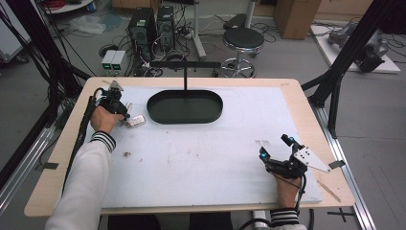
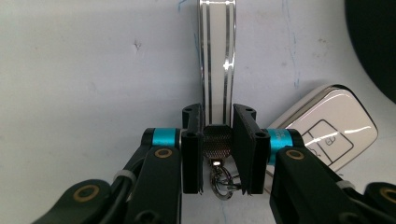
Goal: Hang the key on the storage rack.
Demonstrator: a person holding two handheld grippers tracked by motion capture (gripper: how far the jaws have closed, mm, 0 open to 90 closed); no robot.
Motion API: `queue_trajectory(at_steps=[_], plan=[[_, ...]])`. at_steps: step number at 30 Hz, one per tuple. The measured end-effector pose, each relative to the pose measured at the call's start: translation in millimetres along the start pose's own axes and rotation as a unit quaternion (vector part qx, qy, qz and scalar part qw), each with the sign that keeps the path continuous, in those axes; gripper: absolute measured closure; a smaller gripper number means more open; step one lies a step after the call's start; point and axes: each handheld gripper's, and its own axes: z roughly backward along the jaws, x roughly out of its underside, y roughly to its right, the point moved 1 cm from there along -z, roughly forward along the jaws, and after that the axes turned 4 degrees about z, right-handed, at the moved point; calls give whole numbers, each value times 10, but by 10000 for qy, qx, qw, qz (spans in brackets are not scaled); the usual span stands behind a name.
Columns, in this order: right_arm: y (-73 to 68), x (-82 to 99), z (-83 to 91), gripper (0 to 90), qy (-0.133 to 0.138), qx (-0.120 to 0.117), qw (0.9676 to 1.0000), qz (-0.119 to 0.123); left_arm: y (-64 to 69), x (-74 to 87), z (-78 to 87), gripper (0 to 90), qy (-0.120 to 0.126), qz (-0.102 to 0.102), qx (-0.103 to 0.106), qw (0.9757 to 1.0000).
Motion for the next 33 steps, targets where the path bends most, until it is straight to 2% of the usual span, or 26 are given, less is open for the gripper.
queue_trajectory(at_steps=[5, 8, 12, 20, 23, 25, 29, 33], plan=[[-3, 0, 0, 4, -5, 2, 10000, -2, 23, 9, -3, 739, 113, -239, -144, 9995], [-2, 1, 1, 5, -7, 2, 10000, -5, 8, 13, 5, 739, 88, -295, -49, 9995], [-3, 0, 0, 5, -4, 2, 10000, -12, -1, 20, 36, 739, 138, -401, -93, 9991], [-2, 0, 0, 4, 13, -3, 10000, 4, 27, 36, 148, 740, 450, -699, 8, 9965], [-1, 0, 0, 5, 11, 17, 10000, 26, 33, 41, 206, 740, 623, -715, 120, 9954], [-3, 0, 0, 5, 15, 14, 10000, 20, 33, 44, 251, 740, 706, -785, 326, 9939], [-7, 0, 2, 4, 7, 11, 10000, 1, 70, 79, 339, 740, 957, -1224, 404, 9870], [-6, 0, 1, 4, 13, 25, 10000, 24, 86, 97, 414, 740, 1159, -1397, 587, 9816]])
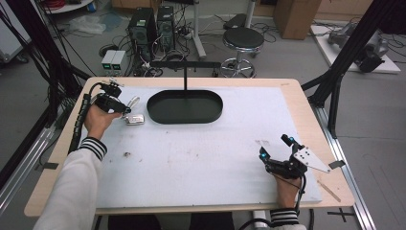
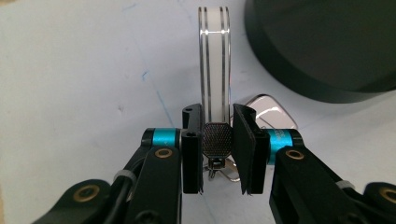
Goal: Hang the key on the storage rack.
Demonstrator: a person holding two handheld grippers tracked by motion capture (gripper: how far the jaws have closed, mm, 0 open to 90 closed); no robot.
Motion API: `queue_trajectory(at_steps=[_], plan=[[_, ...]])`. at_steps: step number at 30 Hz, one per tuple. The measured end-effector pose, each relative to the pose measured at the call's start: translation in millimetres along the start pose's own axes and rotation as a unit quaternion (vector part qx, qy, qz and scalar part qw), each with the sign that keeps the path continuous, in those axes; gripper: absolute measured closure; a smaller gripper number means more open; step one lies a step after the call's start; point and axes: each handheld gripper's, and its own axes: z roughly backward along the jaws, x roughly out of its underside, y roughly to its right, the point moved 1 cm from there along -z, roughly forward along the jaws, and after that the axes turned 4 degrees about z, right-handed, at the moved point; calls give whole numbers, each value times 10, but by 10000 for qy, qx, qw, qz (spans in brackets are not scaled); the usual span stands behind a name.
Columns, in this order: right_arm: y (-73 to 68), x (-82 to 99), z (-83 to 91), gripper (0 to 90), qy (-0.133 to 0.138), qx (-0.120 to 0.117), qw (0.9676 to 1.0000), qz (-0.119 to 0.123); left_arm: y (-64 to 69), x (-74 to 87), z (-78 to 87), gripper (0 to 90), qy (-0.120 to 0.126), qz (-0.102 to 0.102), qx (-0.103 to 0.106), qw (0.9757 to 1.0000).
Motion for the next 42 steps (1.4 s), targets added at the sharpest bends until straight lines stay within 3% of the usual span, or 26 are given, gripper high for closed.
queue_trajectory(at_steps=[5, 12, 16, 23, 28, 32, 34, 35, 36, 41, 42], plan=[[2, 0, 0, 4, -4, 2, 10000, 29, 24, -12, 72, 740, 190, -88, 176, 9996], [1, 0, 0, 4, -5, 5, 10000, 17, 64, -24, 174, 741, 587, -289, 507, 9966], [-1, 0, 1, 5, -9, 4, 10000, 4, 70, -29, 233, 741, 776, -342, 690, 9940], [0, 0, 0, 4, -6, 8, 10000, 12, 98, -7, 319, 740, 1100, -538, 1063, 9868], [0, 0, 0, 4, -7, 9, 10000, 13, 136, -15, 367, 740, 1285, -639, 1216, 9821], [2, 0, -1, 5, -3, 9, 10000, 36, 158, -21, 406, 740, 1483, -719, 1443, 9757], [2, 0, -1, 5, -2, 9, 10000, 33, 186, -17, 428, 740, 1609, -939, 1562, 9700], [2, 0, -1, 4, -2, 9, 10000, 35, 205, -17, 442, 740, 1644, -993, 1563, 9689], [1, 0, -1, 4, 3, 9, 10000, 30, 220, -19, 453, 740, 1701, -1035, 1657, 9659], [1, 0, -1, 4, -2, 11, 10000, 37, 278, -37, 510, 740, 2018, -1070, 1938, 9541], [2, 0, -3, 4, 10, 1, 10000, 53, 283, -42, 515, 740, 2058, -1060, 1970, 9527]])
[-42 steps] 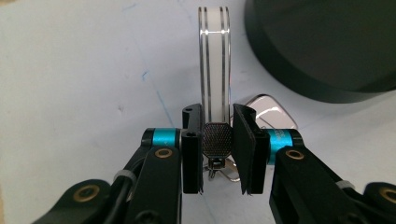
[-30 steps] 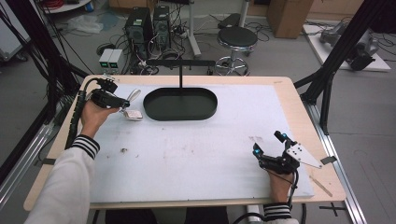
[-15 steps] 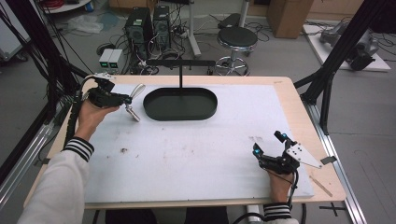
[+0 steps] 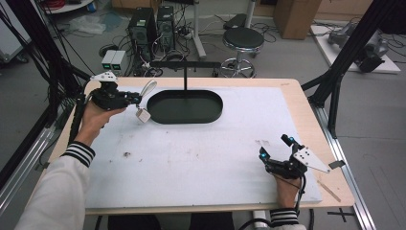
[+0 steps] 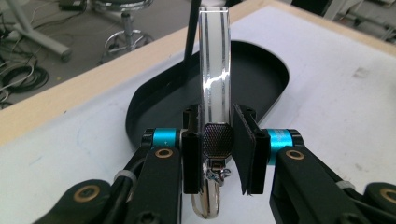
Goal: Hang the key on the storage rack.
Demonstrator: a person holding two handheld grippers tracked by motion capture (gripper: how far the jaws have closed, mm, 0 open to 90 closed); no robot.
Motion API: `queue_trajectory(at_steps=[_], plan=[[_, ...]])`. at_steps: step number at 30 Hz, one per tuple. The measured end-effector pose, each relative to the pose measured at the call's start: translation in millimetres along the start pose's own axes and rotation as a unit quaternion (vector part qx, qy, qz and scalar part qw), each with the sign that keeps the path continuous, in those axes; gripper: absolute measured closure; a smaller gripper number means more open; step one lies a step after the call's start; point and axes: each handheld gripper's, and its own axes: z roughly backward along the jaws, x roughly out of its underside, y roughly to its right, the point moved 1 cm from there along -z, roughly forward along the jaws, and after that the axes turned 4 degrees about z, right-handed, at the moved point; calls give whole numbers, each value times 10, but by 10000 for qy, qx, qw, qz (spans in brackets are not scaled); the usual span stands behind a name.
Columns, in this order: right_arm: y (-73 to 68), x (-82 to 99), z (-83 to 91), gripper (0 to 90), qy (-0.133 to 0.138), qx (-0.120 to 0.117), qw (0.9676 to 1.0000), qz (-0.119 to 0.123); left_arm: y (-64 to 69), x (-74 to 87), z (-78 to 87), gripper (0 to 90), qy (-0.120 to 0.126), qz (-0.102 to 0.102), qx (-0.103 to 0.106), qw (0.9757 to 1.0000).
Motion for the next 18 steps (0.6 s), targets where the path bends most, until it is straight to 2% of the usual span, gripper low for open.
queue_trajectory(at_steps=[7, 10, 13, 18], plan=[[-6, 0, 6, 4, -39, 3, 10000, -33, 18, -108, -47, 740, 149, -61, 69, 9998], [-3, 0, 4, 4, -19, 4, 10000, -41, 33, -150, -80, 740, 199, -152, 84, 9997], [-3, 1, 6, 4, -17, 0, 10000, -41, 32, -195, -122, 740, 255, -54, 104, 9996], [-3, 0, 9, 4, -13, -4, 10000, -68, 14, -268, -169, 740, 323, -62, 148, 9993]])
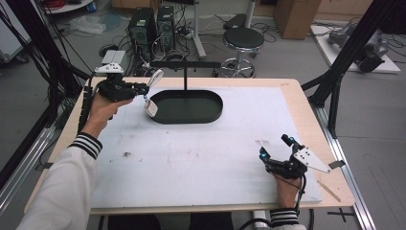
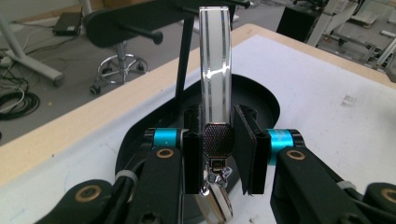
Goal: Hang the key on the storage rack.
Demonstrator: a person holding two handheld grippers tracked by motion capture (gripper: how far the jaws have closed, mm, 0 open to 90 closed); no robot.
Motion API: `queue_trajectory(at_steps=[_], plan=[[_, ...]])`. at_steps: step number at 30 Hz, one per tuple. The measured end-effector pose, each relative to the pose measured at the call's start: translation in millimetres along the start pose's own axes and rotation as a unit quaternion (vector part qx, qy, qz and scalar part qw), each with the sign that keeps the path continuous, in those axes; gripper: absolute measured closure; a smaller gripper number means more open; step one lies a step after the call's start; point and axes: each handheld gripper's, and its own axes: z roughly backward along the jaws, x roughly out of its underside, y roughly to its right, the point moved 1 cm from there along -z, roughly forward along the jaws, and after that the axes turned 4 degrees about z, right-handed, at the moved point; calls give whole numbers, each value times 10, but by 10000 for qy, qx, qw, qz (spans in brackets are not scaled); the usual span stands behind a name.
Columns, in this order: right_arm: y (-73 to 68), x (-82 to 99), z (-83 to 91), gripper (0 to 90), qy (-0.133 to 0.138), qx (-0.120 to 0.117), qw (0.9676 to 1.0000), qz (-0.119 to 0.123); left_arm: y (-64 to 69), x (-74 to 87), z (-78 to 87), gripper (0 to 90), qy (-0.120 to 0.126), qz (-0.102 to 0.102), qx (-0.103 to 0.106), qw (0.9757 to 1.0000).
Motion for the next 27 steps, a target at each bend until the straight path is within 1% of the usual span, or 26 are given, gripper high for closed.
queue_trajectory(at_steps=[2, 3, 4, 5, 8, 12, 13, 14, 15, 19, 20, 23, 27], plan=[[1, 0, -1, 5, 8, 1, 10000, -15, -8, -18, -20, 740, 65, -3, -11, 10000], [7, 0, -2, 4, 18, 11, 10000, 13, -18, -23, -30, 740, 83, 46, 27, 10000], [6, 1, -2, 4, 20, 11, 10000, 1, -29, -29, -39, 740, 66, 55, 48, 10000], [7, 1, -1, 4, 15, 18, 10000, 3, -40, -42, -55, 740, 25, 30, -19, 10000], [8, 1, 0, 4, 14, 17, 10000, 4, -68, -87, -83, 740, 66, 92, -3, 9999], [11, 0, 1, 4, 14, 13, 10000, -15, -87, -139, -131, 740, 8, 58, -39, 10000], [13, 1, 0, 4, 21, 10, 10000, -18, -93, -142, -143, 740, 42, 52, -47, 10000], [13, 1, 1, 4, 26, 12, 10000, -33, -100, -144, -154, 740, 65, 88, -44, 9999], [11, 0, 2, 4, 21, 1, 10000, -51, -109, -141, -163, 740, 60, 104, -62, 9999], [15, 1, -1, 4, 33, 17, 10000, 3, -152, -125, -194, 740, 22, 150, -112, 9998], [13, 1, 1, 5, 28, 13, 10000, -25, -162, -121, -199, 740, 24, 164, -126, 9998], [8, 1, 4, 4, 10, 20, 10000, -52, -202, -115, -197, 740, 119, 271, -109, 9995], [9, 1, 4, 4, 21, 6, 10000, -61, -228, -107, -200, 740, 118, 290, -165, 9994]])
